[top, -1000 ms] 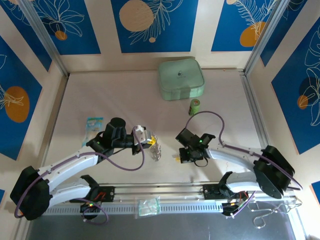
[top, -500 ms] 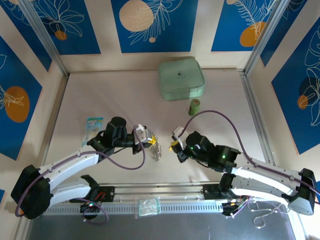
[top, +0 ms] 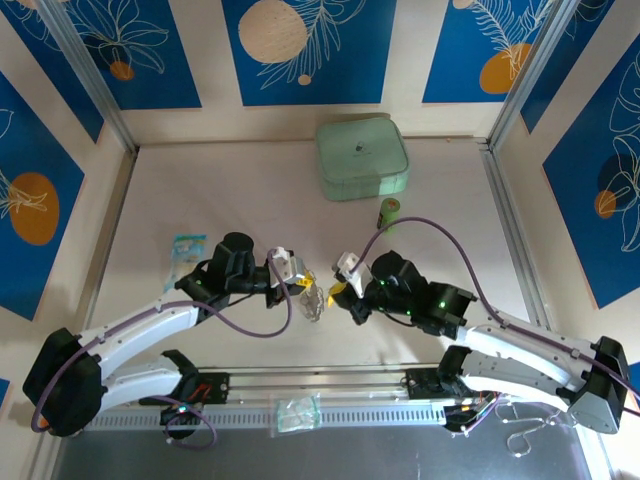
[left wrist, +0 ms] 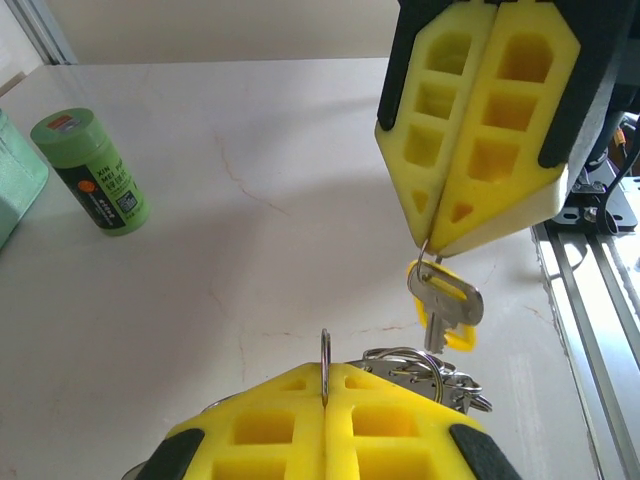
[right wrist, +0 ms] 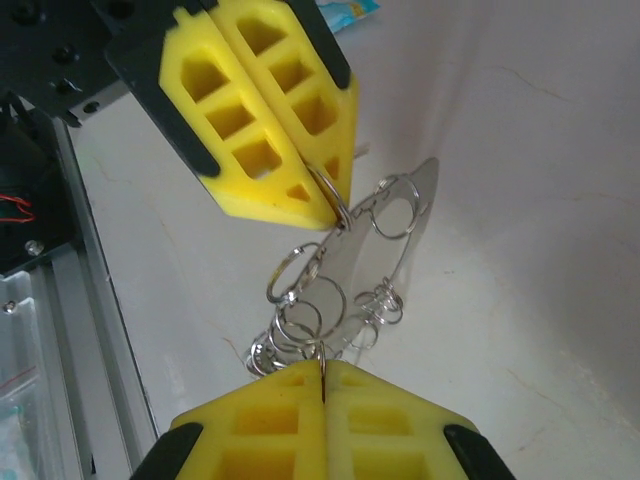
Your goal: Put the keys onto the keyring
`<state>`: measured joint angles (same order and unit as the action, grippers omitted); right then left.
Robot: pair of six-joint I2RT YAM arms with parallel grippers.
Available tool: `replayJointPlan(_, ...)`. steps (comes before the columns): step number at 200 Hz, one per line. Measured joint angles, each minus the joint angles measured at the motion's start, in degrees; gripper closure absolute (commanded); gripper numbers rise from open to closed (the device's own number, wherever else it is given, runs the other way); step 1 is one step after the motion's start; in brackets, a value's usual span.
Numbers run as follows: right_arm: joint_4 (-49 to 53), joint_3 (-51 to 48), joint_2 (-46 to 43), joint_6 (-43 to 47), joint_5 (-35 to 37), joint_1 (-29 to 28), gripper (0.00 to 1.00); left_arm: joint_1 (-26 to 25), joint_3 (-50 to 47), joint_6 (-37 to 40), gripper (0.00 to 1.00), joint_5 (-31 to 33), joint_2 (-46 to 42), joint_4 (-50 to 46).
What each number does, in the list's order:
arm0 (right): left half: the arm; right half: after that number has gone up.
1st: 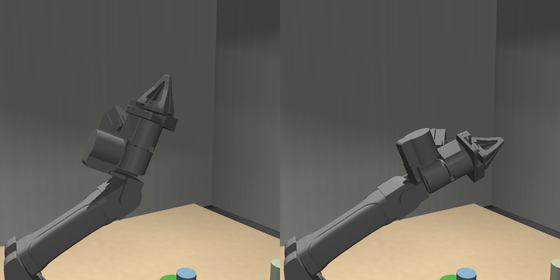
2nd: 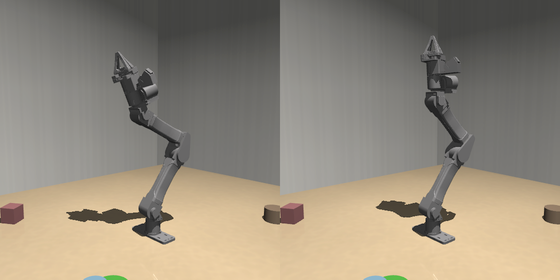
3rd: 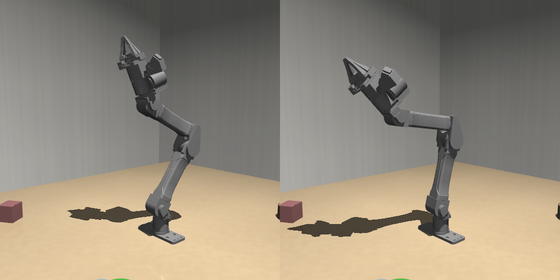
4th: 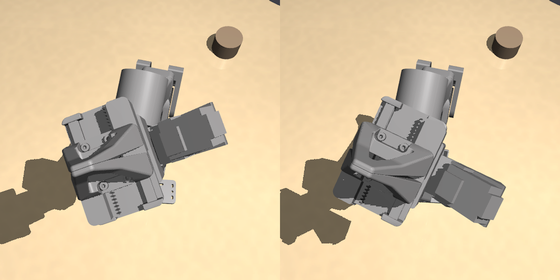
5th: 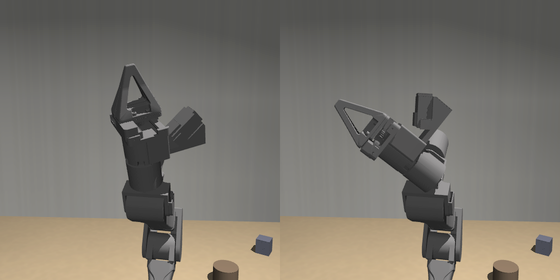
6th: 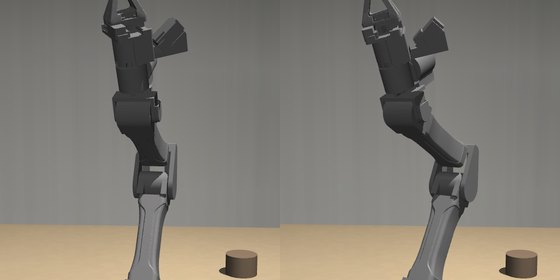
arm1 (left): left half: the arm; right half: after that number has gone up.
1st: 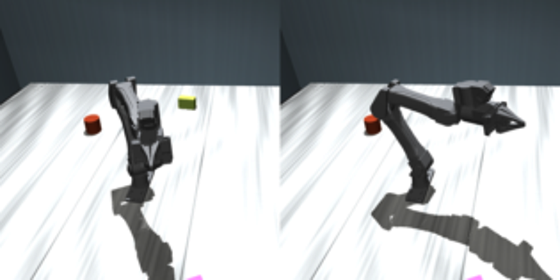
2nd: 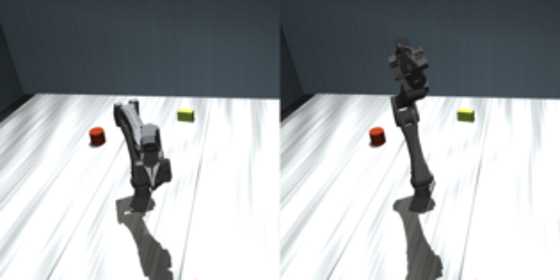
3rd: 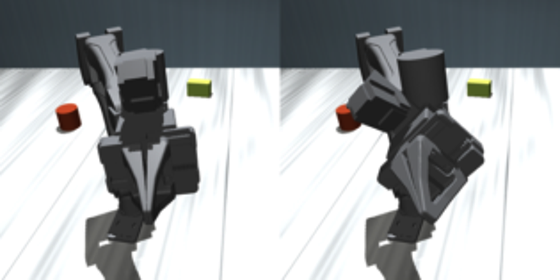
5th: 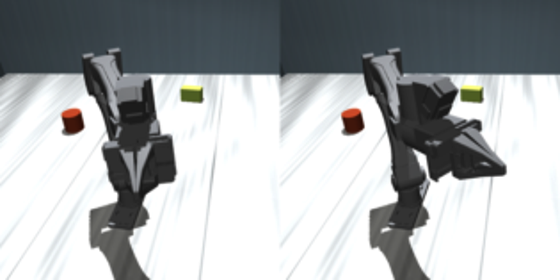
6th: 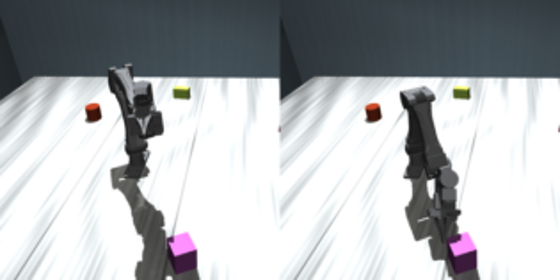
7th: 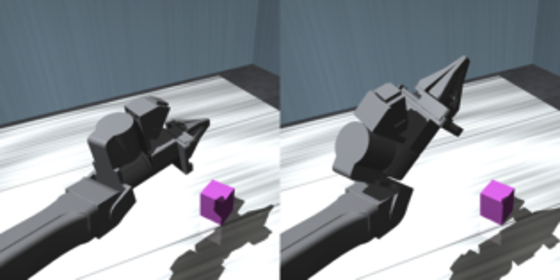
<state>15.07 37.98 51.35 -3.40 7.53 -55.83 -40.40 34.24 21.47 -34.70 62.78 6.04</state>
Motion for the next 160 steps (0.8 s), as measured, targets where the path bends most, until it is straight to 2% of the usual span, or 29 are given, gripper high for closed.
replayJointPlan(160,-5.46,3.50,5.68,2.10,1.64,-0.07,1.00,-0.04,0.00,-0.02,1.00,-0.22,0.00,-0.15)
